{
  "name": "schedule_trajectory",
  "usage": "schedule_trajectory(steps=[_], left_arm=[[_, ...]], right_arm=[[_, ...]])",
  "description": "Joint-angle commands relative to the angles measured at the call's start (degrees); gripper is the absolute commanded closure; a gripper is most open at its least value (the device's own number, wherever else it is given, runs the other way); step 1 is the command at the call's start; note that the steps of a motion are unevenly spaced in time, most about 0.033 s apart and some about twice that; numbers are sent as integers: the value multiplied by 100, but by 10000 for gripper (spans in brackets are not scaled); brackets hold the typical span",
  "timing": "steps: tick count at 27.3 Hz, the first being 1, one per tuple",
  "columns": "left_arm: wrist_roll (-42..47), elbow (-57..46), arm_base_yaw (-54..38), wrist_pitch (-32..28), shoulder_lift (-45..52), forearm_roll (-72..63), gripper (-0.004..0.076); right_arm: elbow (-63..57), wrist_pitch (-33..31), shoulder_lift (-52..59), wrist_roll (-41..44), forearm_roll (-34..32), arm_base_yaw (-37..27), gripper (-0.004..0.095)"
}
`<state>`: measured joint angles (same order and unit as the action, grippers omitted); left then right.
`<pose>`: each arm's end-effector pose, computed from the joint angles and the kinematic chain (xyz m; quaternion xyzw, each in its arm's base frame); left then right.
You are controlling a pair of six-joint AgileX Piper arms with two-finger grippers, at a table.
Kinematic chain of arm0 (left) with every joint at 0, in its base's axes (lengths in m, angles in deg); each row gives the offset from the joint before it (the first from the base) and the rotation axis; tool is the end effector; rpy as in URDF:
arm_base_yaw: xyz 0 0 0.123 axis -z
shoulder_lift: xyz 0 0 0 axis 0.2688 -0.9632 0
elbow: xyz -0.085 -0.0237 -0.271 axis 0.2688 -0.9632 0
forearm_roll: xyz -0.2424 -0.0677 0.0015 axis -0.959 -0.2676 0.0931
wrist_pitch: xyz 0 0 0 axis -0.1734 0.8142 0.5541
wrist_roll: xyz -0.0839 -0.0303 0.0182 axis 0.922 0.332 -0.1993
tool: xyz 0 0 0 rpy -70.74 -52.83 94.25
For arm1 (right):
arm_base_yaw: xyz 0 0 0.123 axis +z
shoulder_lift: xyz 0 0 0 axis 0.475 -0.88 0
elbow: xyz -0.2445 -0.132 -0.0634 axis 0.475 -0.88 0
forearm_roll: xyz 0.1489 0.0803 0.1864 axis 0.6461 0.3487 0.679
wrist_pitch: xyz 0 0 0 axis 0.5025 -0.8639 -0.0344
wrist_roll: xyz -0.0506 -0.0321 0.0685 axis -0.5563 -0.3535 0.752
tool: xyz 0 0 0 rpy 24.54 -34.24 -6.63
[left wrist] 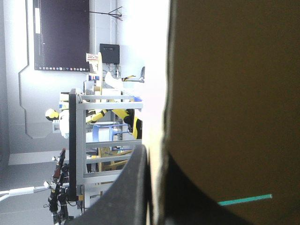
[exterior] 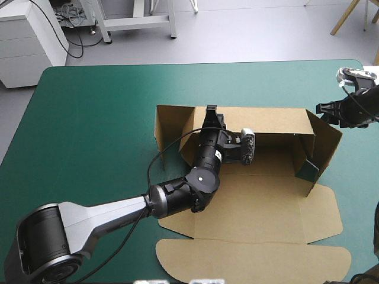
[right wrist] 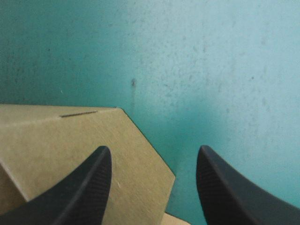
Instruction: Fold the box
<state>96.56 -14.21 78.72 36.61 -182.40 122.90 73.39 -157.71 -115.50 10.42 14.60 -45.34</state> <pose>0.2375 -0.3286 0.2913 0.5909 0.5389 0.3081 0.5153 0.3382 -0.0768 0.3450 0.0176 0.9717 0.0862 0.2191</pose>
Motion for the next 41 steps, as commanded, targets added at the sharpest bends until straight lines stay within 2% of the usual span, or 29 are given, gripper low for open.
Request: schedule_trajectory(steps=[1,10,17,26,30,33,36,39,41], left_arm=[[194,86,-1,297,276,-116,734],[194,86,-1,241,276,-116,734],[194,86,-1,229,276,-116,734],[171,86,-1,203,276,-116,734],[171,86,-1,203,276,-116,734],[49,86,-1,192,276,-116,734],[-19,86,-1,205,276,-116,734],[-19,86,-1,195,276,-116,734],[-19,86,-1,142,276,-116,734]], right_arm=[[-273,45,670,-181,137,-42,406],[-1685,400,1493,-1014,936,-42,406],[-2506,826,1963,-1431,981,-42,406],[-2824,751,2154,-2828,1078,-42,406],[-2824,1514,2142,-2992,1219,-42,406],[-2832,1589,2088,-3603,1658,-42,403],[-3158,1522,2053,-3853,2655,-42,403],[-3496,1603,2053,-4451,2878,-42,403],[-3777,1947,2053,-4800,3157,-42,404]])
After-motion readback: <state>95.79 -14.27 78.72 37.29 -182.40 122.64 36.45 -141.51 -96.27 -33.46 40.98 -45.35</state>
